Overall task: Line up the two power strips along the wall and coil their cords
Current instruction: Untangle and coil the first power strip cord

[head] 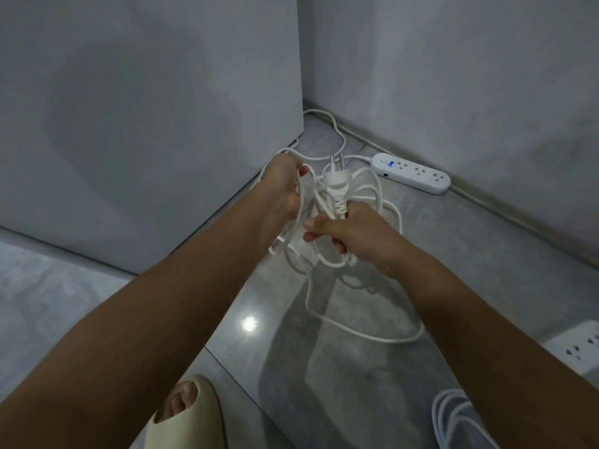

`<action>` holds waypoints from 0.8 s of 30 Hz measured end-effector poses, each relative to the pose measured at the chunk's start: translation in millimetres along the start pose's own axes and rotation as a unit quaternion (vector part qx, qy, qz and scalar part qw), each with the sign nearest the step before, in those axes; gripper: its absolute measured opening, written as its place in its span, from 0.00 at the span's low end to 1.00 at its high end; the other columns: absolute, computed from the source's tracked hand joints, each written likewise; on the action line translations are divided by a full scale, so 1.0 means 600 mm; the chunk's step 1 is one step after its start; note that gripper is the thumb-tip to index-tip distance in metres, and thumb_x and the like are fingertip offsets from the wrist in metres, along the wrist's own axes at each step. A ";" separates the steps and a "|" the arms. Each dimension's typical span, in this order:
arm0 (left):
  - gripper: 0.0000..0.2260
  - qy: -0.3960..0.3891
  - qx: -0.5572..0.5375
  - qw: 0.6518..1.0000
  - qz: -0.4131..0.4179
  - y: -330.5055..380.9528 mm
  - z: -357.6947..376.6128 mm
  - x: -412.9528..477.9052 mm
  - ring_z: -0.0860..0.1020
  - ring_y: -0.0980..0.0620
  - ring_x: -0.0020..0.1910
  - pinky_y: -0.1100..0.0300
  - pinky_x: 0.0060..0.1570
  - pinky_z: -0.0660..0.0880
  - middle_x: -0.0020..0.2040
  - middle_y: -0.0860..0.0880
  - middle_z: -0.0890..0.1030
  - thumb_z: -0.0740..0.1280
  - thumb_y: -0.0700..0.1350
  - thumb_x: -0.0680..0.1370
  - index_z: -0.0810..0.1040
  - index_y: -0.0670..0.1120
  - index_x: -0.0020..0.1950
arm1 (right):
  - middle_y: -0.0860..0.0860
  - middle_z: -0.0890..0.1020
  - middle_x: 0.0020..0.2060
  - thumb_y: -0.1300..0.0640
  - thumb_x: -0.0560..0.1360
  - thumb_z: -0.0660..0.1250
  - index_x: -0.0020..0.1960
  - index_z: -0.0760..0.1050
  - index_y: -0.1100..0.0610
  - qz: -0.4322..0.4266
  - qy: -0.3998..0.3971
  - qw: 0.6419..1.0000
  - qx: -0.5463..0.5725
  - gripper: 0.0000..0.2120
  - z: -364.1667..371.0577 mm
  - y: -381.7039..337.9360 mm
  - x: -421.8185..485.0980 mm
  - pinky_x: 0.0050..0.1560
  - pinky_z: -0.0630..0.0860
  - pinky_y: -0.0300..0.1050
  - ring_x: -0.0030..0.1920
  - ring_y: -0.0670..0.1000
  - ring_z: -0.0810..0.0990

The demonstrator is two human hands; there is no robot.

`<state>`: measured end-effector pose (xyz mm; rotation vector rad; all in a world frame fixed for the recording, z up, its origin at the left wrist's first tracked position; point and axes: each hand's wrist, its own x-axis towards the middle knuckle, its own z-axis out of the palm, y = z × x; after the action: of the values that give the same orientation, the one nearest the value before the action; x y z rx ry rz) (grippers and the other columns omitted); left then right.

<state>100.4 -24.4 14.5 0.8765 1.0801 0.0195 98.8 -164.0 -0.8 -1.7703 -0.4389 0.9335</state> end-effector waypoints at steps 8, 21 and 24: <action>0.19 0.081 -0.103 0.991 0.007 0.005 -0.012 0.020 0.64 0.51 0.27 0.63 0.36 0.68 0.22 0.47 0.67 0.52 0.40 0.81 0.60 0.45 0.29 | 0.44 0.75 0.22 0.61 0.68 0.75 0.35 0.77 0.53 0.008 0.027 0.999 0.027 0.08 0.036 -0.002 0.005 0.24 0.67 0.35 0.21 0.41 0.69; 0.32 -0.120 0.465 0.804 0.351 -0.119 -0.105 0.036 0.78 0.53 0.48 0.62 0.47 0.71 0.48 0.50 0.81 0.44 0.65 0.79 0.80 0.45 0.51 | 0.51 0.76 0.27 0.58 0.69 0.63 0.31 0.73 0.57 0.013 0.008 0.853 0.522 0.09 -0.083 -0.003 0.037 0.41 0.80 0.42 0.34 0.51 0.79; 0.30 -0.134 0.563 0.660 0.478 -0.131 -0.118 0.048 0.76 0.55 0.42 0.58 0.45 0.70 0.42 0.52 0.79 0.47 0.66 0.78 0.78 0.46 0.48 | 0.50 0.80 0.30 0.56 0.69 0.65 0.31 0.77 0.59 -0.010 -0.006 0.803 0.596 0.11 -0.097 -0.013 0.037 0.54 0.79 0.52 0.43 0.53 0.84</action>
<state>29.8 -22.1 -69.1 2.4395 0.0978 0.1001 158.5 -182.3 6.8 -0.5841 0.1569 0.8842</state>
